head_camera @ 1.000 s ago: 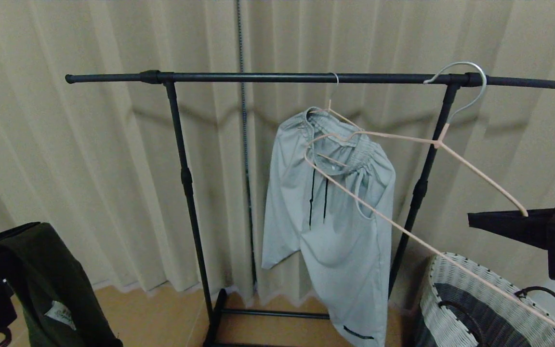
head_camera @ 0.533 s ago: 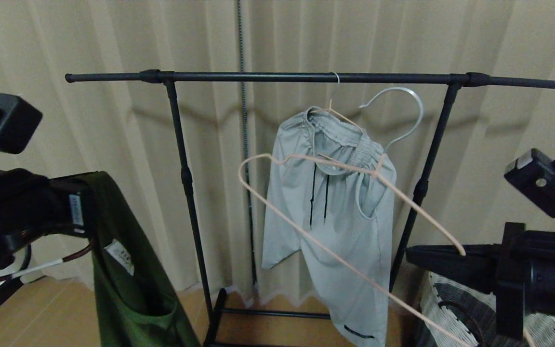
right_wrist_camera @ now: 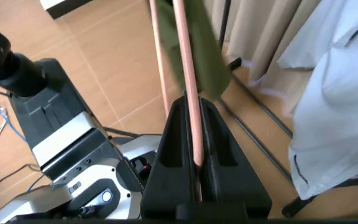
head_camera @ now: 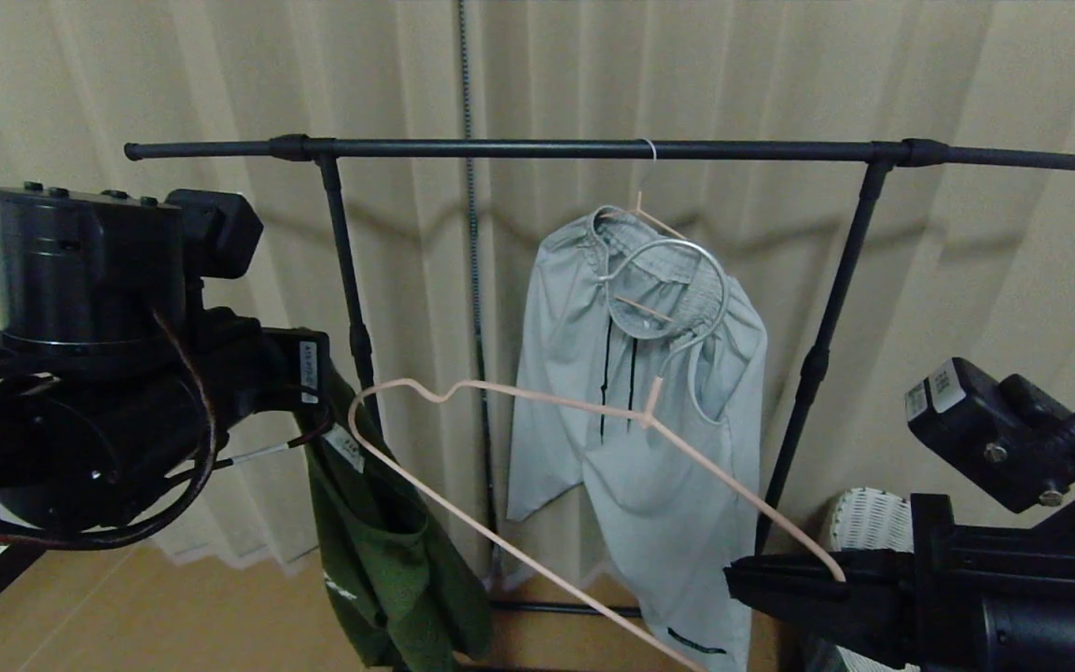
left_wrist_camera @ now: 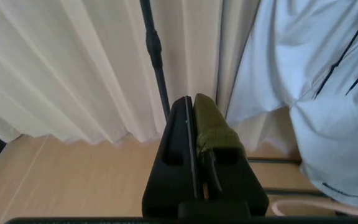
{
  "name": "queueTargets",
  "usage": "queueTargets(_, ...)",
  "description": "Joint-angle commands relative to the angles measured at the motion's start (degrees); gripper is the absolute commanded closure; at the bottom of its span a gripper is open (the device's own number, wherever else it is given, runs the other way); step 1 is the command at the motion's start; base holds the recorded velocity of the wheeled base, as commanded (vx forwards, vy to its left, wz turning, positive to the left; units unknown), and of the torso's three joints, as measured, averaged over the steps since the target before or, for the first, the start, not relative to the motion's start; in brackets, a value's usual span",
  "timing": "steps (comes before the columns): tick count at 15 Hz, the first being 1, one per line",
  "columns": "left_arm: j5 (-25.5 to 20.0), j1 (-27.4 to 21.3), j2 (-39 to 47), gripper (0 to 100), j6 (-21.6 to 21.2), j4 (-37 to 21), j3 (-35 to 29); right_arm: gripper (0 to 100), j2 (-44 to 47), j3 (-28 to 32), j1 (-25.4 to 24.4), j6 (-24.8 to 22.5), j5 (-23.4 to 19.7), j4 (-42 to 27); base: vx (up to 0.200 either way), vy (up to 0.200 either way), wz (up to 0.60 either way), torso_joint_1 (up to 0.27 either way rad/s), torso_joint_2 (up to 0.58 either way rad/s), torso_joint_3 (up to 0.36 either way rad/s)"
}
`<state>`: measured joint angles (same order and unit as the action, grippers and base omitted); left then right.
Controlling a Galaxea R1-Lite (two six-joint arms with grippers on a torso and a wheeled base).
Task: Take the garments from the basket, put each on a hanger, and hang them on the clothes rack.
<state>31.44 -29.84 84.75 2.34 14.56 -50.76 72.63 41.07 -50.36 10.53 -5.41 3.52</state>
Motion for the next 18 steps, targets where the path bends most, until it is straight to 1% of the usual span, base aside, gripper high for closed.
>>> queueTargets(1, 0.03, -0.22, 0.86, 100, 0.30, 0.12, -0.04, 100, 2.16, -0.38, -1.32, -0.07, -0.30, 1.75, 0.000, 0.000, 0.00, 0.000, 0.00, 0.000)
queueTargets(3, 0.03, -0.92, 0.59, 100, 1.53, -0.05, -0.04, 100, 4.36, -0.11, -1.58, -0.16, -0.21, 3.77, 0.000, 0.000, 0.00, 0.000, 0.00, 0.000)
queueTargets(6, 0.03, -0.92, 0.42, 100, 1.70, -0.05, 0.22, 100, 7.00, 0.06, -1.41, -0.25, -0.04, 6.14, 0.000, 0.000, 0.00, 0.000, 0.00, 0.000)
queueTargets(8, 0.03, -0.92, 0.42, 100, 1.70, -0.05, 0.31, 100, 7.52, 0.24, -1.32, -0.25, 0.05, 6.32, 0.000, 0.000, 0.00, 0.000, 0.00, 0.000)
queueTargets(12, 0.11, -0.57, -0.55, 100, 1.61, -0.23, 0.66, 100, 8.84, 1.38, 1.32, -0.25, 0.14, 6.67, 0.000, 0.000, 0.00, 0.000, 0.00, 0.000)
queueTargets(15, 0.11, -1.18, -0.99, 100, 1.79, -0.14, 1.19, 100, 10.69, 2.70, 1.40, 0.01, 0.14, 6.85, 0.000, 0.000, 0.00, 0.000, 0.00, 0.000)
queueTargets(16, 0.11, -1.97, -0.99, 100, 2.49, -0.23, 1.10, 100, 12.45, 3.49, 1.40, 1.07, 0.23, 8.52, 0.000, 0.000, 0.00, 0.000, 0.00, 0.000)
queueTargets(17, 0.20, -2.15, -1.43, 100, 2.76, -0.23, 1.02, 100, 14.56, 3.84, 1.40, 1.77, 0.93, 12.03, 0.000, 0.000, 0.00, 0.000, 0.00, 0.000)
queueTargets(18, 0.29, -2.15, -1.87, 100, 2.76, -0.32, 1.02, 100, 15.96, 3.93, 1.40, 1.77, 1.98, 13.88, 0.000, 0.000, 0.00, 0.000, 0.00, 0.000)
